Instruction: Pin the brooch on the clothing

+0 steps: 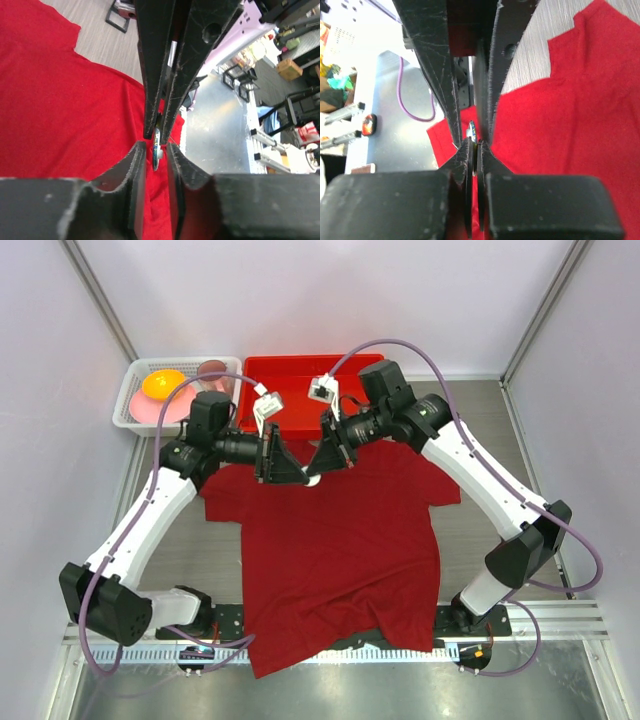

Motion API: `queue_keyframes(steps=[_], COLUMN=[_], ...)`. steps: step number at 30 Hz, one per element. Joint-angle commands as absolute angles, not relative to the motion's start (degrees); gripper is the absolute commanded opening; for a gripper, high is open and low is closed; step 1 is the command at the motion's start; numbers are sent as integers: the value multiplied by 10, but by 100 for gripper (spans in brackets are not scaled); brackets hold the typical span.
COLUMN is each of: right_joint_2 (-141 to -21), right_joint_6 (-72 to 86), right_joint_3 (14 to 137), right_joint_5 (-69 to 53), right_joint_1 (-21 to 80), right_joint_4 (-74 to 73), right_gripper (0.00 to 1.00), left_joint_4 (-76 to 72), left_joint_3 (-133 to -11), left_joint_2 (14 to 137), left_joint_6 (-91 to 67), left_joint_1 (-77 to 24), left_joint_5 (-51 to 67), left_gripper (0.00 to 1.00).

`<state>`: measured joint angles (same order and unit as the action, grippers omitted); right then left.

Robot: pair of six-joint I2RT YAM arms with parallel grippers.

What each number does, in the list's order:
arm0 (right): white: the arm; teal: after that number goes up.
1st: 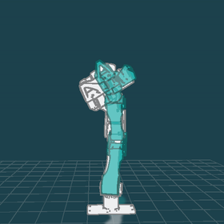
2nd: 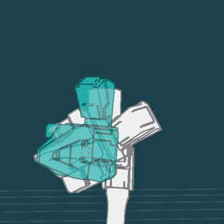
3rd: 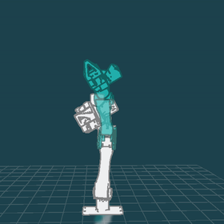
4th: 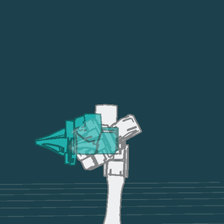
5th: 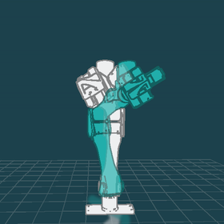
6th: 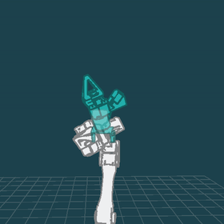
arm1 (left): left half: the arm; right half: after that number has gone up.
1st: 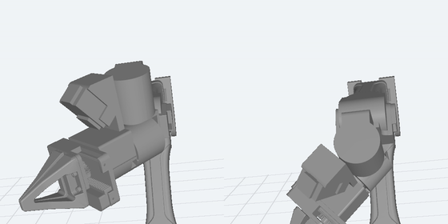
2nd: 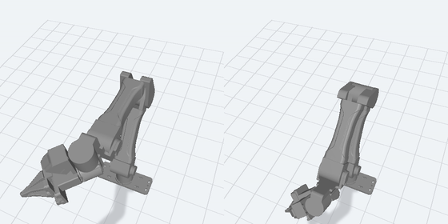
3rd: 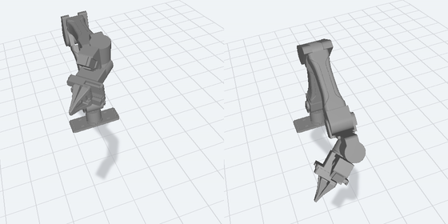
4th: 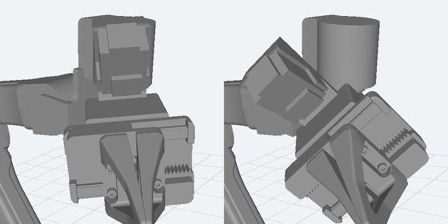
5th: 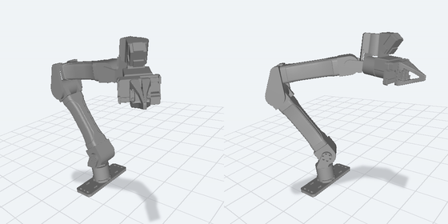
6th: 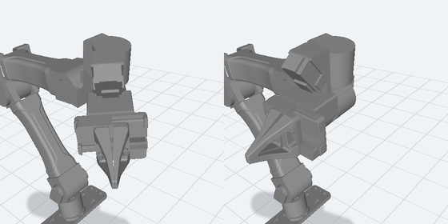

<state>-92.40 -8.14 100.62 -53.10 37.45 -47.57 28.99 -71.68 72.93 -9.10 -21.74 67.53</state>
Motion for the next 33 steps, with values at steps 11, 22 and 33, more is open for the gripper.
queue_keyframes(steps=[11, 22, 33], right_joint_2=[-963, -970, -973], right_joint_6=[534, 563, 547], right_joint_3=[942, 926, 925], right_joint_5=[-599, -569, -570], right_joint_1=[270, 272, 288], right_joint_4=[125, 172, 168], right_gripper=[1, 1, 1], left_joint_4=[-237, -279, -308], left_joint_3=[-568, -581, -589], left_joint_2=[657, 669, 680], left_joint_6=[-495, -568, -591], left_joint_1=[-74, -106, -117], left_joint_5=[560, 487, 475], left_gripper=[50, 54, 48])
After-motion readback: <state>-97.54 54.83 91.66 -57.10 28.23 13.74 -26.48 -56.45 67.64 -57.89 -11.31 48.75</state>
